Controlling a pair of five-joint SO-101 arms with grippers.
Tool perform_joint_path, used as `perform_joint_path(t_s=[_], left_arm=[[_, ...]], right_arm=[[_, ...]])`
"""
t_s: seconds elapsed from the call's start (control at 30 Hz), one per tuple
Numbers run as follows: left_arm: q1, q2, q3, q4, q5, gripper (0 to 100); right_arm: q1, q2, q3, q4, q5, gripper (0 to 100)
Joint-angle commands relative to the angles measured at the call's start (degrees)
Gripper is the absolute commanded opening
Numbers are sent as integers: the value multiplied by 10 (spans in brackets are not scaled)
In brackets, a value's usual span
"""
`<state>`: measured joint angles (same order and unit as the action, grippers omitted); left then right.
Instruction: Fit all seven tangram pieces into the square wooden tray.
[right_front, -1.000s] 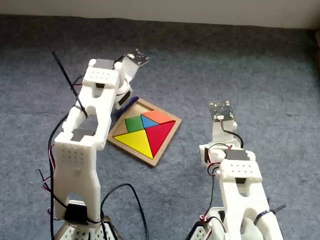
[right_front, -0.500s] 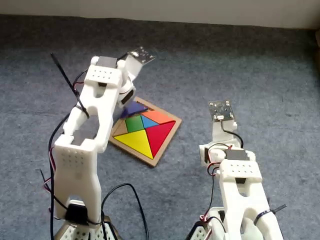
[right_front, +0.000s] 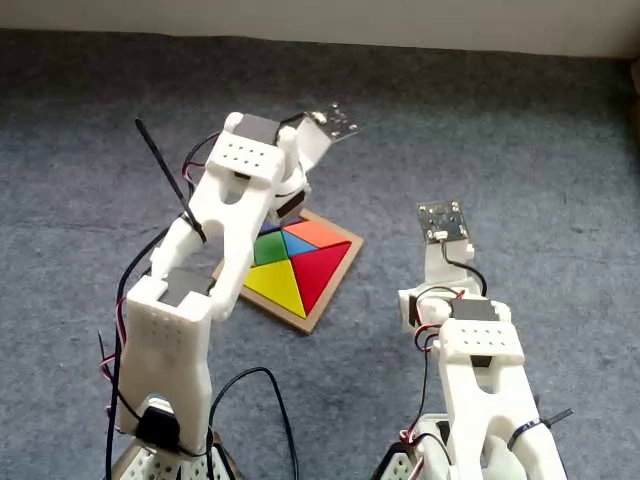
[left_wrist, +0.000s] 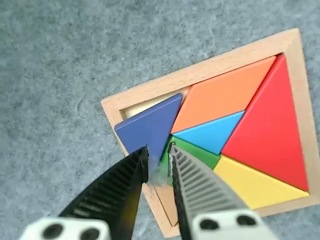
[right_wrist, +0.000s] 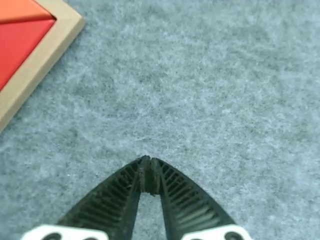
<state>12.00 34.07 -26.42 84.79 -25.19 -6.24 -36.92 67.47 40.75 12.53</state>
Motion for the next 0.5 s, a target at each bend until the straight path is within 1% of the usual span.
perform_joint_path(t_s=[0.0, 0.13, 0.23, 0.33, 0.47], left_arm=[[-24, -37, -24, 2, 7, 88], [-42, -33, -21, 0, 6, 88], [-45, -17, -10, -25, 4, 88], [-36, 12, -7, -41, 4, 90], [-3, 41, -9, -43, 4, 89]], right_arm=[[5, -16, -3, -12, 5, 9], [5, -16, -3, -12, 5, 9], [5, -16, -3, -12, 5, 9], [5, -16, -3, -12, 5, 9], [5, -16, -3, -12, 5, 9]])
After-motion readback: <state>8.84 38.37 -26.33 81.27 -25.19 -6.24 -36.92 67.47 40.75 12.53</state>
